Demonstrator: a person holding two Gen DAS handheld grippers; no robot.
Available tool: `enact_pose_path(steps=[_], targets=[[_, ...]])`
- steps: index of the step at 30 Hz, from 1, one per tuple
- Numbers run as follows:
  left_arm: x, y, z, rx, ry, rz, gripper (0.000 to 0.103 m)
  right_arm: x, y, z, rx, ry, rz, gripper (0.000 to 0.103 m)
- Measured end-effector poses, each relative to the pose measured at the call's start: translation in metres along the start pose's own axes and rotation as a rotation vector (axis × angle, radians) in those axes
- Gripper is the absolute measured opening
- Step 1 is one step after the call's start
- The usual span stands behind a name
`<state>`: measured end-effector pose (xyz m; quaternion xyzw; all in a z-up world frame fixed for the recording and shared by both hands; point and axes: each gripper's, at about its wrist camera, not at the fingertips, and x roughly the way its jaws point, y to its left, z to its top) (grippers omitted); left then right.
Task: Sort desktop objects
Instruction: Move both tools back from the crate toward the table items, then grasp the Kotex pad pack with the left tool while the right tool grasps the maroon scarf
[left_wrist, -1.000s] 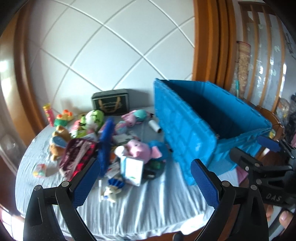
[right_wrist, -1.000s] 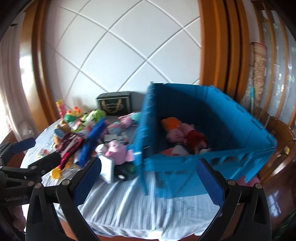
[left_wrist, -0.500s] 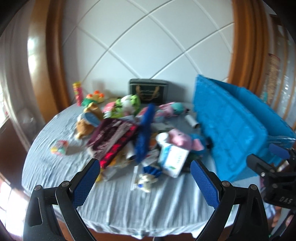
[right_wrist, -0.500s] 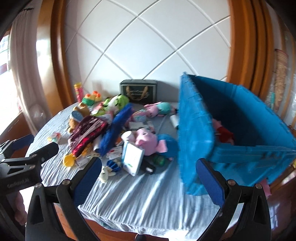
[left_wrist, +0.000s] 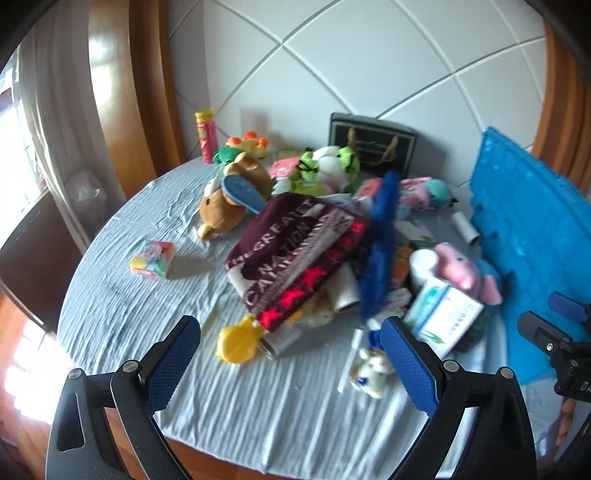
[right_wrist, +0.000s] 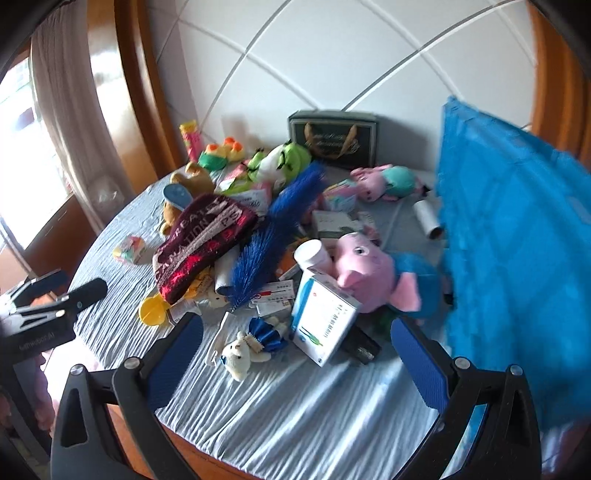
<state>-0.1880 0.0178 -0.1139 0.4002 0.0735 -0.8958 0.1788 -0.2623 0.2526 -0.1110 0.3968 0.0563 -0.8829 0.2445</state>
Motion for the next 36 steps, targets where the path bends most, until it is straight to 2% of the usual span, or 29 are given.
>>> enact_pose_path(steps=[5,9,13,18,23,29,32,36], targets=[[0.027,0.022,0.013,-0.039,0.04,0.064,0.099,0.047,-0.004,0.018,0.003,0.042,0.063,0.103],[0.041,0.048,0.02,-0.071,0.057,0.099,0.099,0.074,0.006,0.033,0.027,0.06,0.071,0.103],[0.055,0.091,0.027,-0.112,0.065,0.13,0.099,0.092,0.032,0.046,0.021,0.061,0.062,0.103],[0.083,0.159,0.039,-0.109,0.079,0.147,0.099,0.114,0.063,0.062,0.013,0.063,0.05,0.103],[0.121,0.229,0.053,-0.059,0.106,0.096,0.099,0.141,0.115,0.077,0.04,0.065,0.02,0.103],[0.187,0.292,0.064,-0.012,0.202,0.034,0.099,0.177,0.186,0.091,0.102,0.071,-0.022,0.103],[0.216,0.3,0.068,0.002,0.233,0.005,0.099,0.188,0.208,0.091,0.119,0.09,-0.026,0.103],[0.25,0.292,0.071,0.007,0.272,-0.047,0.099,0.208,0.226,0.091,0.107,0.141,-0.058,0.103]])
